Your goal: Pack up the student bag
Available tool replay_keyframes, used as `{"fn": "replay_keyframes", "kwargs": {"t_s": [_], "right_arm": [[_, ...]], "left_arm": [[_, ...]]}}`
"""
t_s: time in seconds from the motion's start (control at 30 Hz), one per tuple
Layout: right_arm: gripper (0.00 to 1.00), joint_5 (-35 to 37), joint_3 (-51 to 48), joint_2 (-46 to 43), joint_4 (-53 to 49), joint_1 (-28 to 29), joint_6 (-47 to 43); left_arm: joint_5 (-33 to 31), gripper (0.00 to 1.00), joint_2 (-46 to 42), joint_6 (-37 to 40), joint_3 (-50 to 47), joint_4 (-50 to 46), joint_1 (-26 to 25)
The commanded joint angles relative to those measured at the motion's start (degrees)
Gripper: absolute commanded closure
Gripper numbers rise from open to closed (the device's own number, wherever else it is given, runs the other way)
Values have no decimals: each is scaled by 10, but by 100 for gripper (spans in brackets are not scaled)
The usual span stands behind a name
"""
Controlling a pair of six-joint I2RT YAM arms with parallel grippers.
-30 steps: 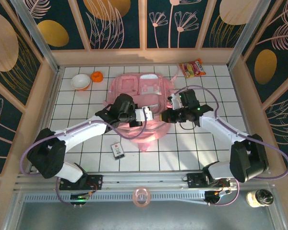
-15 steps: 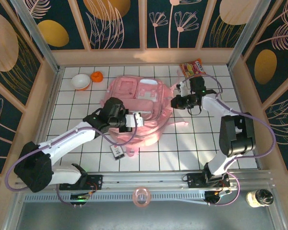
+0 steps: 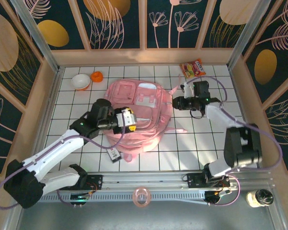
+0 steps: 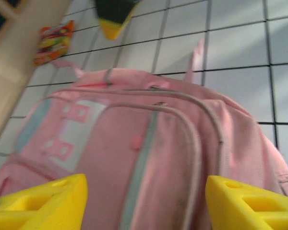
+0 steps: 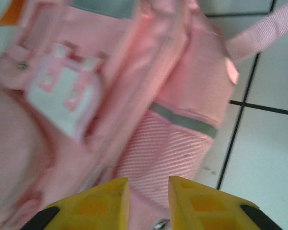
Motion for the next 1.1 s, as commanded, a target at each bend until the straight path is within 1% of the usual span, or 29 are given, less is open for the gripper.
{"fn": "replay_keyframes", "kwargs": {"t_s": [0.0, 0.1, 0.2, 0.37, 0.5, 0.6, 0.7, 0.77, 0.83, 0.9, 0.97, 1.07], "right_arm": [[62, -5, -58, -90, 131, 13, 27], [58, -15, -95, -132, 166, 15, 36], [55, -23, -110, -153, 167, 15, 32], [52, -33, -111, -167, 156, 15, 30], [51, -13, -112, -179, 156, 13, 32], [50, -5, -114, -191, 159, 6, 42], [49, 0, -122, -207, 166, -1, 41], [49, -1, -124, -215, 161, -4, 38], [49, -4, -125, -222, 150, -8, 35], [49, -8, -130, -232, 141, -11, 32], [48, -9, -135, -244, 137, -13, 30], [48, -8, -141, -261, 134, -16, 23]], "left_arm": [[-27, 31, -16, -9, -10, -10, 36], [-70, 26, 6, 46, -1, -64, 39], [-85, 22, 25, 94, -1, -87, 39], [-72, 20, 50, 139, 6, -96, 38], [-67, 19, 76, 149, 11, -88, 34], [-35, 18, 86, 132, 34, -87, 18], [2, 17, 98, 84, 60, -68, -27], [-5, 17, 113, 59, 69, -56, -62], [-30, 17, 128, 37, 65, -34, -86], [-63, 13, 146, 29, 56, -18, -100], [-74, 6, 161, 25, 54, -16, -108], [-83, 5, 178, 37, 42, -23, -116]]}}
